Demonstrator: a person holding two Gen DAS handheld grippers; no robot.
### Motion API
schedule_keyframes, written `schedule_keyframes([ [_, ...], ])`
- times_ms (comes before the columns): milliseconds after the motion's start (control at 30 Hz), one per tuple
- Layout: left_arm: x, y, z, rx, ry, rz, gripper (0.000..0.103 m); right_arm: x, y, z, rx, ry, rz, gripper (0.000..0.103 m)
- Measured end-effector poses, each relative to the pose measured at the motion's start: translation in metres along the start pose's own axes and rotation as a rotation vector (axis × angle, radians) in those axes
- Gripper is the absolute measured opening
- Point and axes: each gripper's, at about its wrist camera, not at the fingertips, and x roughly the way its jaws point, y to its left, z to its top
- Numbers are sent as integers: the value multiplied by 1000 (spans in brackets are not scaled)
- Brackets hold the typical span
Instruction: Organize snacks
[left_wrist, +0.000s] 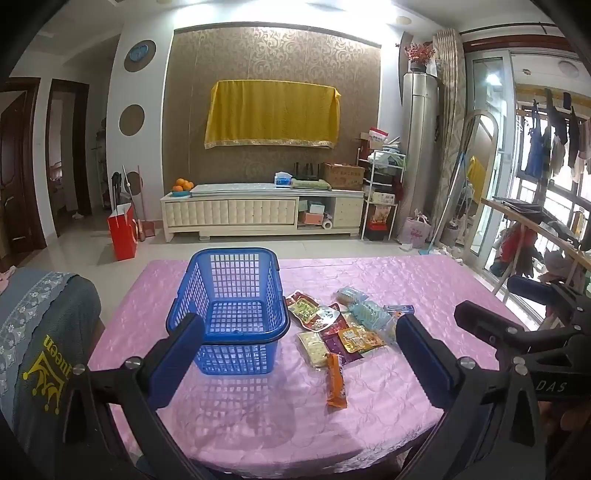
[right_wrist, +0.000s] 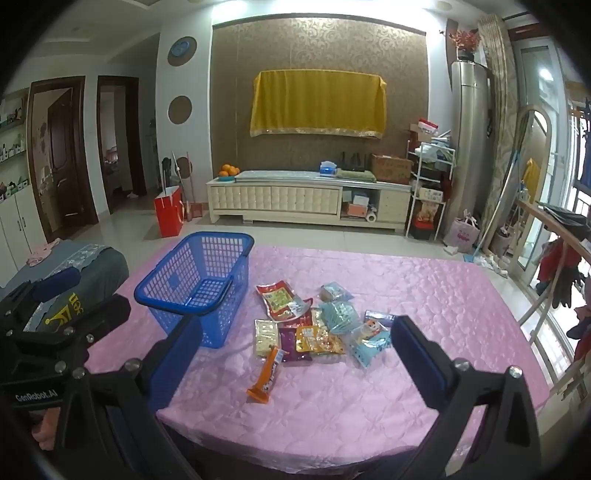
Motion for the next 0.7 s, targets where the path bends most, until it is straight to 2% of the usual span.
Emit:
schedule_keyframes([
  [700, 4, 1, -4, 0, 6, 2, 103, 2, 3, 0, 1, 13, 2, 103],
])
